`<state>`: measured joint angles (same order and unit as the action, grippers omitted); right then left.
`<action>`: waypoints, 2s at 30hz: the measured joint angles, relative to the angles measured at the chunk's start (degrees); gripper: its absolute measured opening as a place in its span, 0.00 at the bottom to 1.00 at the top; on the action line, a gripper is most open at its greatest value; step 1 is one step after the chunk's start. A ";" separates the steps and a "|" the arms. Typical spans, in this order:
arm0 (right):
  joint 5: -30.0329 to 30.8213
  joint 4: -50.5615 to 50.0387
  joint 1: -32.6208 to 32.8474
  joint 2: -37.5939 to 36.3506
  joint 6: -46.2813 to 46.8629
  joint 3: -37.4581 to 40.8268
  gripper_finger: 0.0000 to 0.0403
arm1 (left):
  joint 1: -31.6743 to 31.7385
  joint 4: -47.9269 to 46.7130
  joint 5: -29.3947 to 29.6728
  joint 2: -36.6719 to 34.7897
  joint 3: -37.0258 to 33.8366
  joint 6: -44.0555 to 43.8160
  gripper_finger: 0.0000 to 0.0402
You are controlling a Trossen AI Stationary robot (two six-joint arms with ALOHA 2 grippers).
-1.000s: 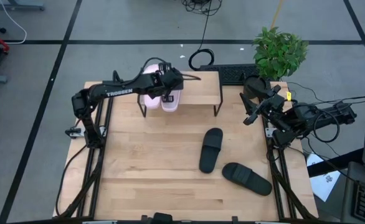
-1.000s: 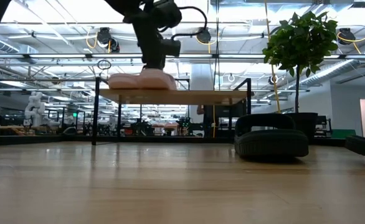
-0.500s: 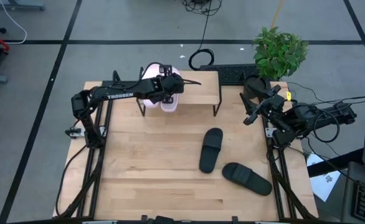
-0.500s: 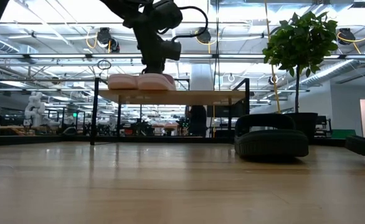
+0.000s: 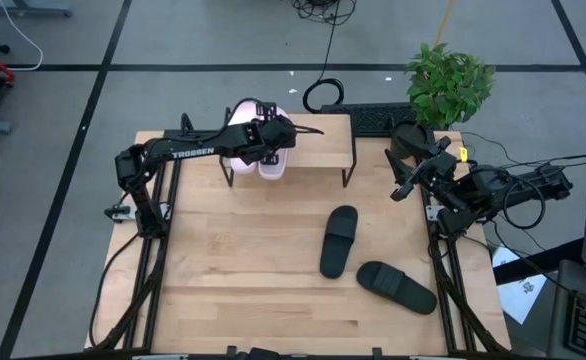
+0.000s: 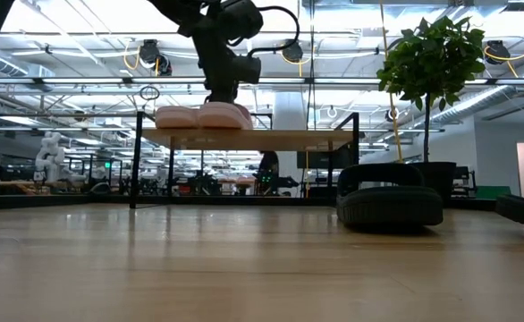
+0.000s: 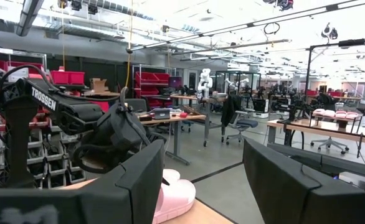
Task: Pick and place slides into the shelf
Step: Put the pink slide on the shelf
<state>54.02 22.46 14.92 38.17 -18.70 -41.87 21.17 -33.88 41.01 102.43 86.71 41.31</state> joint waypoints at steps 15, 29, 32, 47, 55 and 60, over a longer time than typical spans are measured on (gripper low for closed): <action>-0.02 0.00 0.02 0.01 -0.02 0.00 0.52 | -0.46 1.67 2.11 0.00 0.10 2.17 0.00; -0.04 0.00 0.00 0.01 -0.22 0.00 0.52 | 1.36 2.00 0.45 -0.07 0.16 1.41 0.00; -0.04 0.00 0.00 0.00 -0.44 0.00 0.52 | 1.36 1.87 -0.99 -0.07 0.16 1.22 0.00; -0.07 0.00 0.00 -0.01 -0.66 0.00 0.52 | 2.08 1.93 -0.43 -0.07 0.16 0.19 0.00; -0.09 0.00 0.00 -0.01 -0.68 0.00 0.52 | 2.08 1.93 -0.42 -0.09 0.16 -0.36 0.00; -0.09 0.00 0.00 0.01 -1.11 0.00 0.52 | 2.08 1.88 -0.49 -0.13 0.16 -0.52 0.01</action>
<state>53.93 22.46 14.92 38.17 -19.81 -41.87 23.24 -31.99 40.52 102.30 86.87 40.80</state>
